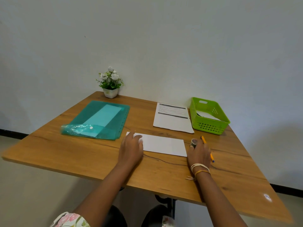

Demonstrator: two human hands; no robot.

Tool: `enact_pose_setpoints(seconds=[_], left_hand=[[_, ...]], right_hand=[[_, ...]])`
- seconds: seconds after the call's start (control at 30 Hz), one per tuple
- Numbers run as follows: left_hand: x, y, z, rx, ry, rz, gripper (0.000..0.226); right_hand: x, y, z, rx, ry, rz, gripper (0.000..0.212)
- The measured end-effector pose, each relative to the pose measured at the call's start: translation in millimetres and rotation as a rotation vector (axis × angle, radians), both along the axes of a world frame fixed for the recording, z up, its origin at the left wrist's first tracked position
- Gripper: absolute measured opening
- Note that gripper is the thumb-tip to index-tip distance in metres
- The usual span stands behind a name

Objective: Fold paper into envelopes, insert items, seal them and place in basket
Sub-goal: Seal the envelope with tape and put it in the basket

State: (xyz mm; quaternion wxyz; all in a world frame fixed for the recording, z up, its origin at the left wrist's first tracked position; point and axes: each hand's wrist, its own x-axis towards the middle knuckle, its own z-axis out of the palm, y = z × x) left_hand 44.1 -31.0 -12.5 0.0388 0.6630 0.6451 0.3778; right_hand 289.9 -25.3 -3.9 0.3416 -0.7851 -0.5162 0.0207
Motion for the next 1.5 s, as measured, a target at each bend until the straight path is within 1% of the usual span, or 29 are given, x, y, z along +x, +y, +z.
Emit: enact_pose_setpoints(seconds=[0.1, 0.2, 0.27, 0.3, 0.37, 0.43, 0.57, 0.73, 0.83, 0.87, 0.93, 1.0, 1.07, 1.17, 1.27, 1.5], left_hand=[[8, -1, 0, -0.001, 0.016, -0.057, 0.030], [8, -1, -1, 0.041, 0.045, -0.096, 0.030], [7, -3, -2, 0.081, 0.035, -0.149, 0.032], [6, -4, -2, 0.094, 0.028, -0.192, 0.034], [5, -6, -1, 0.083, 0.026, -0.284, 0.040], [5, -8, 0, 0.052, 0.026, -0.362, 0.046], [4, -11, 3, -0.016, -0.031, -0.445, 0.048], [2, -8, 1, -0.082, -0.073, -0.461, 0.034], [3, -7, 2, -0.099, -0.110, -0.450, 0.027], [3, -7, 3, -0.106, -0.141, -0.443, 0.023], [2, -6, 4, -0.107, -0.212, -0.432, 0.015], [2, -6, 5, -0.103, -0.279, -0.427, 0.009], [1, -6, 7, -0.112, -0.343, -0.427, 0.006], [0, -6, 8, -0.131, -0.415, -0.431, 0.006], [-2, -6, 8, -0.146, -0.461, -0.439, 0.007], [-1, -7, 10, -0.192, -0.474, -0.442, 0.007]], right_hand=[[6, 7, -2, -0.036, -0.055, 0.053, 0.025], [2, 7, 1, 0.059, 0.007, 0.132, 0.024], [-8, 3, 2, 0.119, 0.072, 0.274, 0.021], [-15, 1, 2, 0.117, 0.091, 0.366, 0.018], [-30, -3, 4, 0.048, 0.084, 0.552, 0.012], [-45, -5, 8, -0.042, 0.075, 0.689, 0.009], [-63, -6, 13, -0.149, 0.075, 0.805, 0.012], [-70, -7, 15, -0.171, 0.091, 0.803, 0.013], [-72, -11, 13, -0.128, 0.161, 0.803, 0.017], [-72, -13, 12, -0.103, 0.211, 0.802, 0.020], [-74, -18, 11, -0.047, 0.322, 0.782, 0.035], [-76, -22, 9, 0.020, 0.392, 0.754, 0.044], [-79, -24, 6, 0.085, 0.415, 0.727, 0.040], [-83, -24, 4, 0.118, 0.413, 0.667, 0.029], [-85, -21, 3, 0.154, 0.412, 0.643, 0.024], [-82, -20, -1, 0.286, 0.260, 0.645, 0.019]])
